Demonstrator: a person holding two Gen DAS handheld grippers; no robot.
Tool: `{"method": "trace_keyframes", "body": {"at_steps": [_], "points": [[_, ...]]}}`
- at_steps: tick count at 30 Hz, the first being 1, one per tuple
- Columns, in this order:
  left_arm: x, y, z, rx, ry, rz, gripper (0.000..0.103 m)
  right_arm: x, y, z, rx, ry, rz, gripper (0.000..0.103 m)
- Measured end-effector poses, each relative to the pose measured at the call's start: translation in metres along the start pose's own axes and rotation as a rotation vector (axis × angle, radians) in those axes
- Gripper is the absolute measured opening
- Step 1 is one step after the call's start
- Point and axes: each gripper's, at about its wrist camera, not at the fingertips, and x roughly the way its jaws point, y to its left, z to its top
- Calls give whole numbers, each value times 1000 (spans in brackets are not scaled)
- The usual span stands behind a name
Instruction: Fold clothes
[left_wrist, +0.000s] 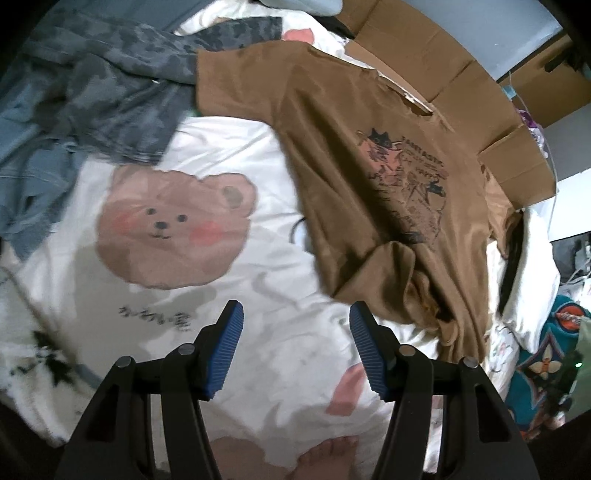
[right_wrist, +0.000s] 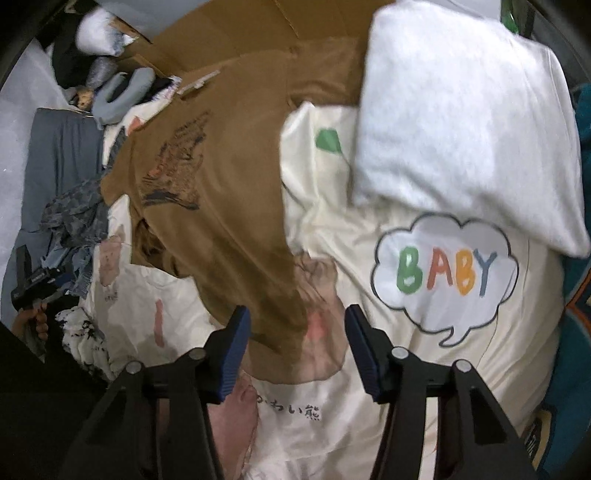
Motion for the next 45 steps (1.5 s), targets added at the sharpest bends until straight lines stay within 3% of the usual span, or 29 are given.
{"method": "trace_keyframes", "body": {"at_steps": [4, 12, 18, 30, 40, 43, 45], "points": [[18, -17, 9, 27, 8, -44, 60, 17, -9, -6, 25, 36, -18, 49], [67, -63, 26, 140, 116, -94, 61, 48, -17, -18, 66, 98, -27, 49], [95, -101, 33, 293, 152, -70, 61, 69, -22, -29, 106, 125, -13, 49], [141, -141, 44, 446, 211, -45, 61, 108, -15, -48, 130, 158, 34, 49], [160, -159, 47, 532, 221, 25, 61, 134, -1, -48, 139, 155, 64, 37], [164, -162, 44, 565, 221, 56, 61, 138, 4, -47, 140, 152, 70, 22], [165, -164, 40, 600, 224, 92, 60, 139, 5, -46, 146, 155, 69, 17]]}}
